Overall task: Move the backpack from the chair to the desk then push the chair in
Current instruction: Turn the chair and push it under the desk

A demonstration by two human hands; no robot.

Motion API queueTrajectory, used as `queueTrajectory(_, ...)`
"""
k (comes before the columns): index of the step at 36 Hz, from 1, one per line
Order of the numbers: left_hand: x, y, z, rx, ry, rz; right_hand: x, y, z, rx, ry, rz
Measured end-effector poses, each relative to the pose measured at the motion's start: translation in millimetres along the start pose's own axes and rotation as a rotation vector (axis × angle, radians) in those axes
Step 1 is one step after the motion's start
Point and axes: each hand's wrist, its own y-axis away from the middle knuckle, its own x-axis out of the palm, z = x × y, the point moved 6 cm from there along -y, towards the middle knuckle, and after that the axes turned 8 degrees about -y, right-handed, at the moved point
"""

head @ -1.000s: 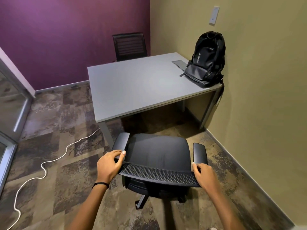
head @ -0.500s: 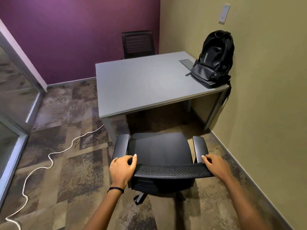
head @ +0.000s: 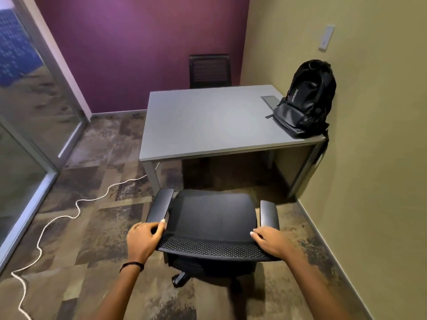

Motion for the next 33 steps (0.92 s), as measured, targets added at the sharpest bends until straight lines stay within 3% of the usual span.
queueTrajectory(15,7.6,28.1,-26.6,-0.075,-0.011,-0.061,-0.7,12.3,-43.9,-0.097,-0.018,0.106)
queueTrajectory(25,15.8,59.3,-67.9,-0.061,0.085,0.023,-16.6,35.2,-77.5,-0.066,-0.079,0.089)
queueTrajectory(33,23.2,72.2,-94.5,-0.018,0.114,-0.017,-34.9,53.1,-103.9,-0.040,-0.123,0.028)
